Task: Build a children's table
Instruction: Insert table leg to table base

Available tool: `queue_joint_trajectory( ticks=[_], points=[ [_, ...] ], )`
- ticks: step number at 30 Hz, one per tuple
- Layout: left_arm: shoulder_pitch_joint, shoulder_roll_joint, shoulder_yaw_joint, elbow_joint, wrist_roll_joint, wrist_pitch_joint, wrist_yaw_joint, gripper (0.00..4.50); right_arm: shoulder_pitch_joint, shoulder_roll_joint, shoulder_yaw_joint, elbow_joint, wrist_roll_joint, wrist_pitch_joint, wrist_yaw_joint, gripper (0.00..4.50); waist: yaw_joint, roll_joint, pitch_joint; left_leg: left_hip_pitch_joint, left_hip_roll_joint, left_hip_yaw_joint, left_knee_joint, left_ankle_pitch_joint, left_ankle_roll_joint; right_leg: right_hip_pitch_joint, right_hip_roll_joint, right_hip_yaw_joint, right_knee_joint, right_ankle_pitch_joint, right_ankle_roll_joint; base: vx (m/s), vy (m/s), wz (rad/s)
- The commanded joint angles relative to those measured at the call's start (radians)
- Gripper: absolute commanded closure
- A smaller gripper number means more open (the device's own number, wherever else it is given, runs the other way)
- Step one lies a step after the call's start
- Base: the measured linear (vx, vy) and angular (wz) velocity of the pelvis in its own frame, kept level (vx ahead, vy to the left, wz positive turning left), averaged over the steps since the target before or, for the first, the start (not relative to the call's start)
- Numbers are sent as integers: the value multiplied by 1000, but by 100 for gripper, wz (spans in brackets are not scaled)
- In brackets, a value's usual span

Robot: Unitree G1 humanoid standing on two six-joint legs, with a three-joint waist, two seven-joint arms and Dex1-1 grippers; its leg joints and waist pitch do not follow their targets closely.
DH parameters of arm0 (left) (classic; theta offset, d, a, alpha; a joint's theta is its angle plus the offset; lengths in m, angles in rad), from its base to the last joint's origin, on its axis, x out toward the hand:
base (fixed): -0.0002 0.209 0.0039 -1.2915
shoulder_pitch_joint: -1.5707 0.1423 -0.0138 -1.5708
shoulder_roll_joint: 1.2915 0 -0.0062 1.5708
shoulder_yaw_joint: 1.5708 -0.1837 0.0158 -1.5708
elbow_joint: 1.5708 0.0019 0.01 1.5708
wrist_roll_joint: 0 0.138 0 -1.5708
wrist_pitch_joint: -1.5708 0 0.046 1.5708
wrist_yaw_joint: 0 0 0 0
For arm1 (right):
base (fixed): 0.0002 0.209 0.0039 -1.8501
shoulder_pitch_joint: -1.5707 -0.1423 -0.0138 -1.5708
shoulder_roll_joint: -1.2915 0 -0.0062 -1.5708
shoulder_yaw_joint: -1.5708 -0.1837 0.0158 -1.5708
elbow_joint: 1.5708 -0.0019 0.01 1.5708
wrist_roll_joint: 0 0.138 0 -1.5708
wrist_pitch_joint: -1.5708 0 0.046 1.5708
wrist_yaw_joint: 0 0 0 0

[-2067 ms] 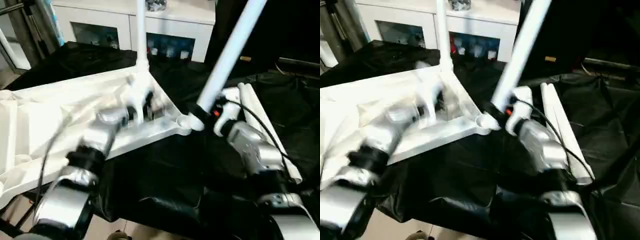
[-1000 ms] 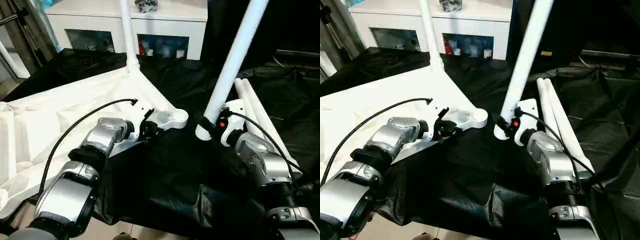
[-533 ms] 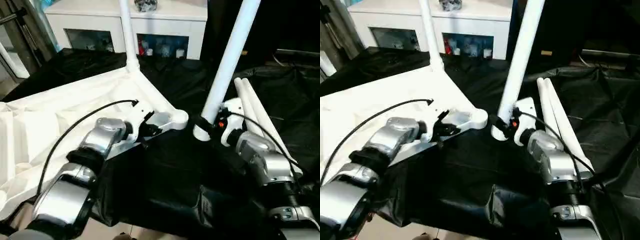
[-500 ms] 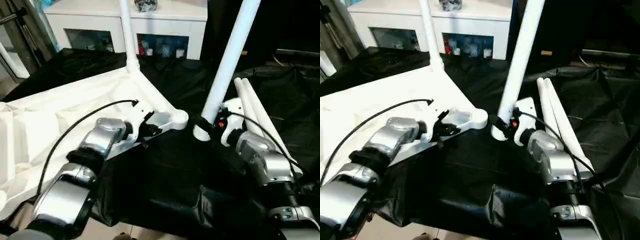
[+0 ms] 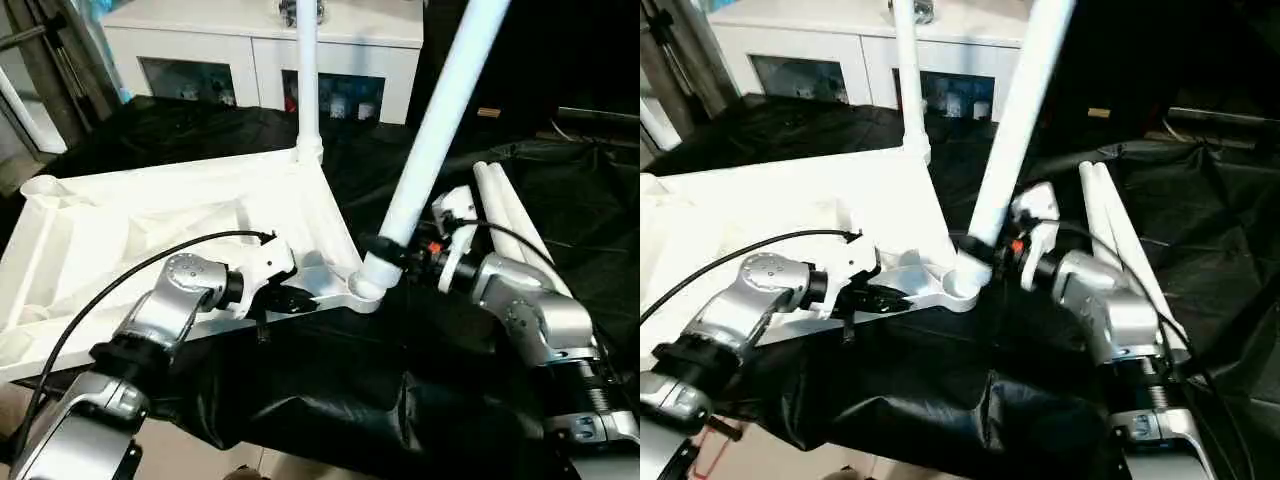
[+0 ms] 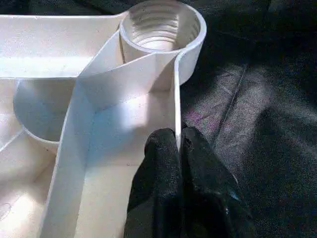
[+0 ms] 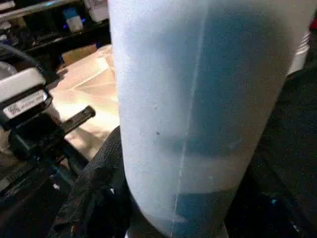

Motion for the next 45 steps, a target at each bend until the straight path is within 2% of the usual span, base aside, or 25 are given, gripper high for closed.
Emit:
queue_joint_trajectory(
  ticks=[1, 2, 4, 8, 9, 11, 16, 24, 31, 34, 37, 40, 41, 45],
  points=[
    [27, -9, 12, -21, -26, 11, -7, 450, -1, 3, 16, -15, -3, 17, 12, 259, 4, -27, -72, -6, 15, 3, -66, -63, 44, 56, -72, 42, -76, -198, -167, 0, 0, 0],
    [37, -6, 26, -41, -42, 21, -2, 450, -7, 12, 24, 4, -14, 7, 23, 259, 4, -39, -73, -9, 16, 4, -66, -51, 48, 59, -72, 41, -71, -167, -173, 0, 0, 0],
    [46, -2, 29, -51, -45, 22, 0, 450, -17, 18, 27, 36, -28, -12, 25, 259, 5, -33, -74, -7, 15, 4, -65, -41, 50, 55, -70, 41, -68, -134, -183, 0, 0, 0],
    [69, 6, 24, -79, -42, 29, -5, 450, -29, 22, 36, 80, -44, -32, 26, 259, 2, -37, -74, -6, 16, 5, -66, -56, 45, 57, -72, 41, -67, -112, -200, 0, 0, 0],
    [75, 6, 22, -89, -41, 35, -5, 450, -31, 22, 37, 87, -44, -34, 24, 259, 0, -41, -73, -7, 15, 5, -66, -60, 45, 59, -71, 41, -67, -118, -198, 0, 0, 0],
    [78, 7, 21, -96, -40, 41, -4, 450, -31, 20, 40, 92, -43, -34, 24, 259, 1, -42, -73, -6, 14, 6, -65, -54, 47, 58, -70, 43, -68, -119, -194, 0, 0, 0],
    [76, 5, 22, -99, -32, 46, 1, 450, -33, 24, 34, 132, -59, -58, 12, 259, 1, -41, -73, -6, 14, 7, -65, -53, 46, 57, -70, 43, -68, -120, -196, 0, 0, 0],
    [74, 4, 24, -104, -28, 54, 18, 450, -19, 55, 11, 198, -46, -98, 9, 259, 1, -39, -74, -5, 15, 6, -65, -62, 45, 58, -70, 42, -68, -110, -205, 0, 0, 0],
    [55, -4, 33, -78, -12, 52, 59, 450, 58, 88, -9, 270, -54, -217, -7, 259, 2, -35, -73, -3, 15, 5, -67, -92, 39, 56, -71, 42, -74, -142, -202, 0, 0, 0],
    [48, -5, 36, -68, -8, 49, 70, 450, 85, 96, -12, 290, -66, -260, -20, 259, 1, -32, -70, 1, 16, 3, -72, -139, 26, 53, -71, 42, -82, -211, -189, 0, 0, 0],
    [42, -5, 35, -56, -1, 41, 77, 450, 104, 101, -17, 314, -84, -315, -46, 259, 0, -32, -71, 0, 16, 2, -73, -146, 22, 54, -70, 42, -83, -223, -183, 0, 0, 0],
    [39, -5, 35, -53, 0, 38, 80, 450, 120, 99, -12, 318, -106, -361, -66, 259, 0, -33, -72, 1, 17, 1, -75, -164, 18, 52, -70, 42, -87, -238, -175, 0, 0, 0],
    [36, -8, 36, -47, 4, 34, 85, 450, 136, 100, -15, 313, -125, -404, -92, 259, -1, -37, -72, 1, 16, 1, -75, -167, 19, 52, -69, 42, -87, -241, -173, 0, 0, 0],
    [33, -14, 37, -37, 11, 26, 93, 450, 159, 106, -18, 297, -142, -465, -118, 259, 1, -37, -71, 4, 18, 1, -77, -189, 20, 46, -70, 43, -93, -276, -161, 0, 0, 0]
  ],
)
